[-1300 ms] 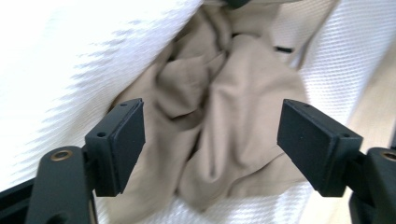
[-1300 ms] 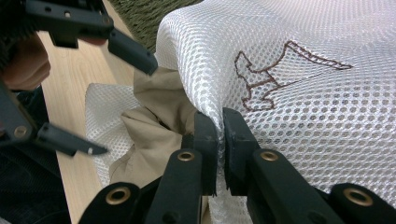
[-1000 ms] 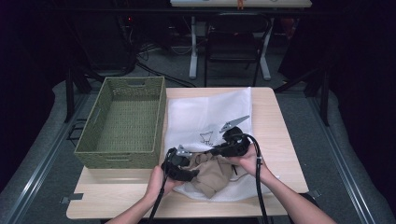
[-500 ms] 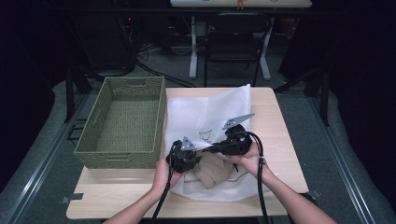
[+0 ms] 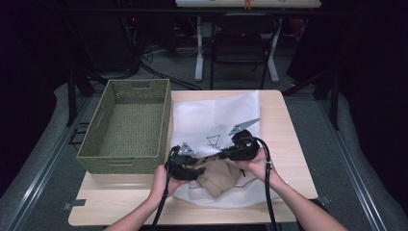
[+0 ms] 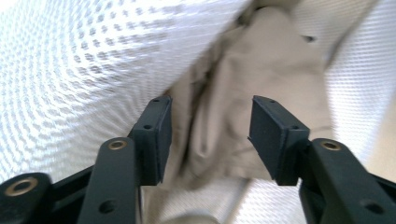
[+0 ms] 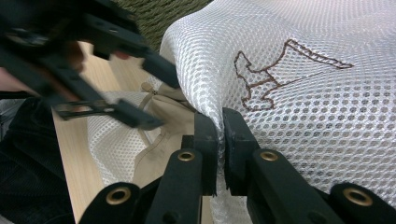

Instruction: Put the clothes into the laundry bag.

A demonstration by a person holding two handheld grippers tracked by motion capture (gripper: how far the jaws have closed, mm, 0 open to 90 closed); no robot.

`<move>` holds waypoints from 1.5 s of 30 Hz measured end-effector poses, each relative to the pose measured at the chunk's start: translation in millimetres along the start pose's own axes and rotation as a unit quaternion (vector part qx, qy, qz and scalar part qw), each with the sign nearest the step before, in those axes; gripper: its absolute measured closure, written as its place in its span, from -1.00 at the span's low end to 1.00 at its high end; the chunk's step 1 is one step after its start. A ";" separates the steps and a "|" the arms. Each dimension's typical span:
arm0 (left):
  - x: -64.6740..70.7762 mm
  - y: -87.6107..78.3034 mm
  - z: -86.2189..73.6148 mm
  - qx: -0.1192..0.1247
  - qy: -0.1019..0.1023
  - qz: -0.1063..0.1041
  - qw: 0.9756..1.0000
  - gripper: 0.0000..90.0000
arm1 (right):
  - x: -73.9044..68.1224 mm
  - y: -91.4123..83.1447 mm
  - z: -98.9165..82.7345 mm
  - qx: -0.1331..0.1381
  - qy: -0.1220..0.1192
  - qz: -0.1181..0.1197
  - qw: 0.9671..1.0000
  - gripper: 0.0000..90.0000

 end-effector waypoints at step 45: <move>18.6 44.5 10.1 0.000 0.038 0.032 0.999 0.92 | -8.4 -3.2 6.4 0.011 0.008 0.020 1.000 0.91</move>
Point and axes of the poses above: each handheld gripper's, and its own axes: y roughly forward along the jaws, z roughly out of its top, x roughly to its right, the point moved 8 cm from there along y, roughly forward along the jaws, and after that the axes turned 10 degrees about -x, right-handed, at the moved point
